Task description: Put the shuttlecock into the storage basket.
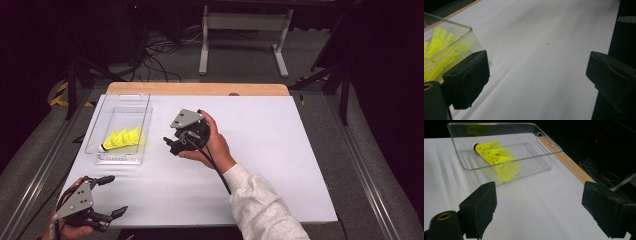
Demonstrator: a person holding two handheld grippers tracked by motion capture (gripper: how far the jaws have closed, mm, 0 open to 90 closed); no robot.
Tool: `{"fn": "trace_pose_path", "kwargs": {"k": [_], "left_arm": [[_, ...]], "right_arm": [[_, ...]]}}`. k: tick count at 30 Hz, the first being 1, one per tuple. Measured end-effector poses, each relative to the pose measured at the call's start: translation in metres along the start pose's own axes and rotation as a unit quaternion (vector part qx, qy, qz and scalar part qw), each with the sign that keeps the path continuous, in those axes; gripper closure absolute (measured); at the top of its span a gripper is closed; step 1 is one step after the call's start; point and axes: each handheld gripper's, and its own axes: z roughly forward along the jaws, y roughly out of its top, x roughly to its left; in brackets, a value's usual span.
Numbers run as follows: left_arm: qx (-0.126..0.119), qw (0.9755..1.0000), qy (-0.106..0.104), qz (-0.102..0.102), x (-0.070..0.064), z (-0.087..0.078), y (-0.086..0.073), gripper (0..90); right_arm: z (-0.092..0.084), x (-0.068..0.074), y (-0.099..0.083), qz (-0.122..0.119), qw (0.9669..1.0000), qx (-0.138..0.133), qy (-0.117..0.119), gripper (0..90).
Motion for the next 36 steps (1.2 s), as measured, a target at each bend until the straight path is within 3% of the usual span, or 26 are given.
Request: {"fn": "trace_pose_path", "kwargs": {"k": [15, 36], "left_arm": [[0.0, 1.0, 0.003, 0.001, 0.0, 0.0, 0.0, 6.0], [0.004, 1.0, 0.006, 0.002, 0.0, 0.0, 0.0, 6.0]], "right_arm": [[-0.019, -0.005, -0.008, -0.011, 0.9997, -0.004, -0.019, 13.8], [-0.04, -0.017, -0.024, -0.008, 0.999, -0.001, -0.044, 13.7]]}}
